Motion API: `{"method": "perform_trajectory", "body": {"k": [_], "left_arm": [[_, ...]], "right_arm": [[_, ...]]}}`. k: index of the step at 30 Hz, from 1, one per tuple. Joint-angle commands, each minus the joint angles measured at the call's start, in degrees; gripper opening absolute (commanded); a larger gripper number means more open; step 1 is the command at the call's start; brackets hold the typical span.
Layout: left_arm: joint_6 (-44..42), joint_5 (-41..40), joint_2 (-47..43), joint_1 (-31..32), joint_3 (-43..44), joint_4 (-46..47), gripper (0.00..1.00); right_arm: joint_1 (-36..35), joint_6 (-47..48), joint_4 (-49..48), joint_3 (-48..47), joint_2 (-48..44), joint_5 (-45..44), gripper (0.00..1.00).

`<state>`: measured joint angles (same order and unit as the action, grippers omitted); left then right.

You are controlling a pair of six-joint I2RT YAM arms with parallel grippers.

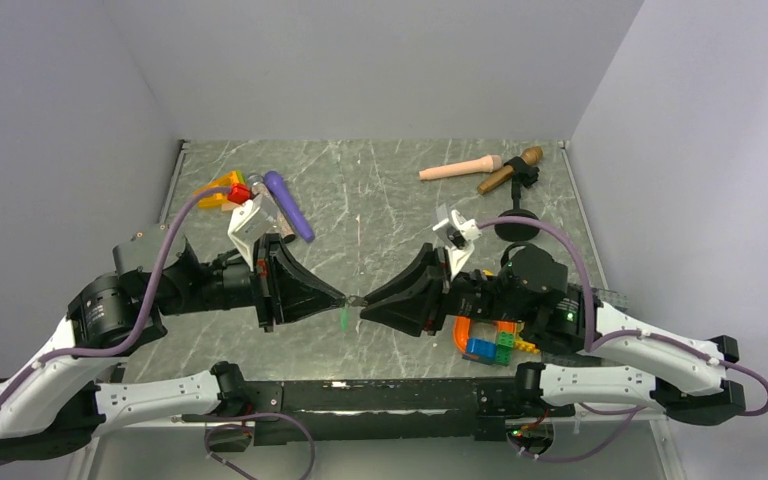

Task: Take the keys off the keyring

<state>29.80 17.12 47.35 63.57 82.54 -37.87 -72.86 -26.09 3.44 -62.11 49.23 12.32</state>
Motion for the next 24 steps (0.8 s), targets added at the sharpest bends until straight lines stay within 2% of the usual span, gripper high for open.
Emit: {"method": "perform_trajectory", "body": {"k": [1, 7, 13, 18, 24], "left_arm": [[1.79, 1.31, 0.02, 0.11, -0.78, 4.09, 0.0], [2.02, 2.11, 0.07, 0.06, -1.15, 4.82, 0.0], [2.53, 2.8, -0.33, 0.06, -1.88, 5.71, 0.0], [3.03, 2.83, -0.85, 0.06, -2.93, 6.49, 0.0], [3.54, 3.39, -1.06, 0.06, -3.88, 7.31, 0.0]], "right_arm": [[-0.23, 0.55, -1.32, -3.36, 2.13, 1.18, 0.3], [-0.23, 0.77, -1.42, -4.34, 3.37, 1.59, 0.26], [-0.33, 0.78, -1.64, -4.3, 3.08, 1.61, 0.15], [-0.22, 0.44, -2.69, -4.07, 2.97, 2.57, 0.15], [-0.29, 0.25, -3.08, -4.87, 3.71, 3.87, 0.23]]}}
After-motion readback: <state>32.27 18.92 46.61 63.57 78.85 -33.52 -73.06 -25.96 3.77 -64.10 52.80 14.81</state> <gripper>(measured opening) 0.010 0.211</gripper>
